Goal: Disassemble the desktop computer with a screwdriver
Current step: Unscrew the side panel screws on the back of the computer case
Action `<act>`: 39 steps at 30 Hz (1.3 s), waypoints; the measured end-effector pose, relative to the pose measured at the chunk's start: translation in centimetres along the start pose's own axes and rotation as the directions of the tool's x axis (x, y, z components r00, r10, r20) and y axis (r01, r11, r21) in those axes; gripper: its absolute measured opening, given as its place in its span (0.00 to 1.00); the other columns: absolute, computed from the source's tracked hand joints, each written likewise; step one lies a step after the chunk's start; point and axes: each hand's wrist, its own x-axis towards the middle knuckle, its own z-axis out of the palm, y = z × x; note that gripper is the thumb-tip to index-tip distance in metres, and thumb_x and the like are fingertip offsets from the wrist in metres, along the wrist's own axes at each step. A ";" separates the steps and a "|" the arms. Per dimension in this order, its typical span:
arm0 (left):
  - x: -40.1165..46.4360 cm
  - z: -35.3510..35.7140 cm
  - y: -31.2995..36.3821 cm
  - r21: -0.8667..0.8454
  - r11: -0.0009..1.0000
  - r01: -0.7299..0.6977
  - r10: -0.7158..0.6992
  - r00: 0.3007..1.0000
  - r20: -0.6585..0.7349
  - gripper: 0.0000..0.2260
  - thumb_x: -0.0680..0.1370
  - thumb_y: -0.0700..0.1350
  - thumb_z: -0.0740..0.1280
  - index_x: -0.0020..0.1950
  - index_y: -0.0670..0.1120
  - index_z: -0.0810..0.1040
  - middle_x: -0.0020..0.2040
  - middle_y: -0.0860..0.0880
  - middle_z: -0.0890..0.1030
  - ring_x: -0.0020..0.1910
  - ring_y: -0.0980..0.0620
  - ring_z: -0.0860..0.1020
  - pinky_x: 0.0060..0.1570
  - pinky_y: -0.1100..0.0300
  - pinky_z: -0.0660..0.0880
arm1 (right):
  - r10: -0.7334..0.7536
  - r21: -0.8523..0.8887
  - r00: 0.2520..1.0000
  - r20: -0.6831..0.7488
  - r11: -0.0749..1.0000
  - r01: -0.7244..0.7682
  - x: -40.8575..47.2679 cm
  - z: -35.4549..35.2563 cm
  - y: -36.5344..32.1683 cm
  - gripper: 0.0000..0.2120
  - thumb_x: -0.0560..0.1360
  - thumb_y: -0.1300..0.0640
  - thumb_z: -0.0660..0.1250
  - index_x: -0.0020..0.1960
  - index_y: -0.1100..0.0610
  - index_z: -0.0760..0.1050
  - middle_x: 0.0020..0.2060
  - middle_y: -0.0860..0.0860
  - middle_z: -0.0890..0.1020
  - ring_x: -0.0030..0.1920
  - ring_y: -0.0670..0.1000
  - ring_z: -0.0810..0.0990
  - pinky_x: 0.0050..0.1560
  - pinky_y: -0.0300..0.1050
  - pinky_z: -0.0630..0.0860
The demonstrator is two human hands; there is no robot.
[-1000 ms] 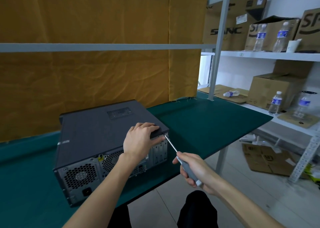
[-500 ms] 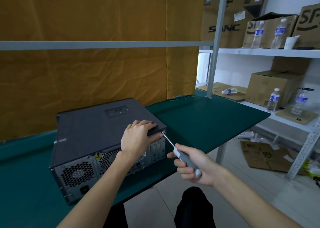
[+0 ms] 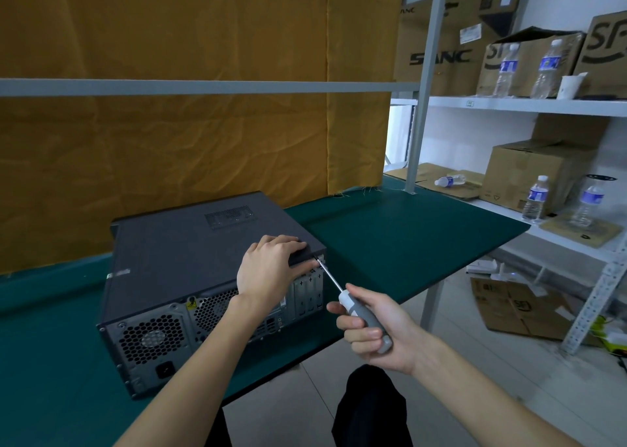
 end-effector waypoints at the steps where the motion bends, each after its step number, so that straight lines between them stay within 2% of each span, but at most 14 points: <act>1: 0.0 0.0 0.0 0.001 1.000 0.000 0.000 1.000 0.001 0.24 0.75 0.69 0.65 0.64 0.56 0.82 0.64 0.58 0.81 0.63 0.51 0.76 0.58 0.54 0.73 | 0.005 0.021 1.000 0.007 1.000 -0.005 0.0 0.1 0.1 0.19 0.80 0.48 0.66 0.48 0.66 0.80 0.28 0.51 0.67 0.18 0.45 0.65 0.15 0.37 0.62; 8: 0.0 -0.1 0.1 -0.010 1.000 0.003 -0.003 1.000 0.019 0.25 0.76 0.68 0.64 0.65 0.56 0.82 0.65 0.59 0.80 0.63 0.51 0.75 0.59 0.54 0.72 | 0.031 0.152 0.998 0.055 0.988 -0.039 -0.1 0.5 0.4 0.17 0.78 0.50 0.66 0.46 0.66 0.77 0.27 0.51 0.67 0.18 0.46 0.65 0.13 0.38 0.63; 10: -0.1 -0.1 0.0 -0.014 1.000 0.002 -0.002 1.000 0.017 0.24 0.76 0.68 0.64 0.65 0.56 0.82 0.65 0.58 0.80 0.64 0.51 0.75 0.59 0.54 0.72 | 0.004 0.044 1.000 0.001 0.999 -0.004 0.0 0.7 0.6 0.18 0.79 0.48 0.66 0.46 0.65 0.77 0.27 0.51 0.68 0.18 0.46 0.65 0.14 0.38 0.62; 12: -0.1 -0.1 0.0 -0.012 1.000 -0.002 0.002 1.000 0.017 0.24 0.76 0.68 0.64 0.65 0.55 0.82 0.65 0.58 0.80 0.64 0.51 0.75 0.59 0.54 0.72 | -0.075 -0.218 0.989 -0.127 0.975 0.046 0.0 0.8 0.5 0.20 0.82 0.45 0.63 0.47 0.63 0.77 0.27 0.52 0.69 0.19 0.47 0.65 0.16 0.38 0.60; 14: 0.0 -0.1 0.0 -0.009 1.000 -0.002 0.003 1.000 0.017 0.24 0.76 0.68 0.65 0.65 0.55 0.82 0.65 0.58 0.80 0.64 0.50 0.75 0.59 0.53 0.73 | -0.229 -0.552 0.942 -0.245 0.832 0.058 -0.1 1.1 0.4 0.20 0.83 0.43 0.61 0.49 0.62 0.76 0.27 0.52 0.72 0.20 0.48 0.65 0.20 0.37 0.60; 16: 0.0 -0.1 0.1 -0.004 1.000 0.000 0.000 1.000 0.022 0.24 0.76 0.67 0.65 0.65 0.55 0.82 0.65 0.57 0.80 0.64 0.50 0.75 0.59 0.53 0.73 | -0.375 -0.799 0.884 -0.280 0.601 0.002 -0.1 1.6 0.2 0.19 0.83 0.44 0.60 0.50 0.61 0.75 0.25 0.50 0.75 0.20 0.49 0.67 0.22 0.37 0.62; 17: -0.1 -0.1 0.1 -0.003 1.000 0.001 -0.001 1.000 0.024 0.24 0.76 0.67 0.65 0.65 0.55 0.82 0.66 0.57 0.80 0.64 0.50 0.75 0.59 0.53 0.73 | -0.422 -0.859 0.864 -0.275 0.512 -0.024 -0.1 2.0 0.1 0.17 0.82 0.46 0.60 0.49 0.60 0.75 0.25 0.50 0.76 0.19 0.49 0.68 0.22 0.36 0.64; 19: -0.1 -0.1 0.1 -0.008 1.000 0.003 -0.003 1.000 0.026 0.24 0.76 0.67 0.65 0.65 0.55 0.82 0.66 0.57 0.80 0.64 0.49 0.75 0.59 0.53 0.72 | -0.469 -0.905 0.840 -0.274 0.420 -0.061 0.1 2.7 -0.1 0.15 0.80 0.49 0.59 0.48 0.61 0.74 0.26 0.53 0.76 0.19 0.50 0.69 0.22 0.37 0.66; 25: -0.1 -0.3 0.3 -0.013 1.000 0.009 -0.009 1.000 0.030 0.23 0.77 0.66 0.66 0.66 0.55 0.82 0.66 0.57 0.80 0.64 0.49 0.75 0.58 0.52 0.72 | -0.418 -0.863 0.864 -0.279 0.503 -0.036 0.2 2.5 -0.3 0.16 0.82 0.47 0.60 0.50 0.60 0.76 0.23 0.50 0.73 0.19 0.49 0.68 0.22 0.36 0.65; 31: -0.1 -0.3 0.3 -0.010 1.000 0.003 -0.003 1.000 0.024 0.23 0.76 0.66 0.66 0.65 0.54 0.82 0.65 0.57 0.81 0.64 0.49 0.76 0.58 0.52 0.73 | -0.422 -0.851 0.869 -0.258 0.525 0.002 0.0 2.0 0.0 0.18 0.83 0.45 0.60 0.51 0.60 0.77 0.23 0.50 0.74 0.19 0.48 0.67 0.21 0.36 0.64; 35: -0.2 -0.3 0.3 0.000 1.000 0.002 -0.002 1.000 0.019 0.24 0.77 0.67 0.65 0.65 0.55 0.82 0.65 0.56 0.81 0.64 0.49 0.76 0.58 0.52 0.73 | -0.360 -0.796 0.893 -0.270 0.605 0.003 -0.4 2.0 -0.8 0.20 0.83 0.43 0.62 0.51 0.61 0.78 0.25 0.51 0.74 0.19 0.48 0.66 0.22 0.37 0.63; 39: -0.1 -0.3 0.3 0.009 1.000 0.009 -0.009 1.000 0.012 0.23 0.77 0.67 0.64 0.64 0.55 0.82 0.65 0.57 0.81 0.63 0.49 0.76 0.57 0.53 0.74 | -0.327 -0.766 0.906 -0.269 0.642 0.004 -0.4 2.0 -1.7 0.21 0.83 0.43 0.62 0.53 0.62 0.78 0.26 0.51 0.73 0.20 0.47 0.66 0.21 0.38 0.63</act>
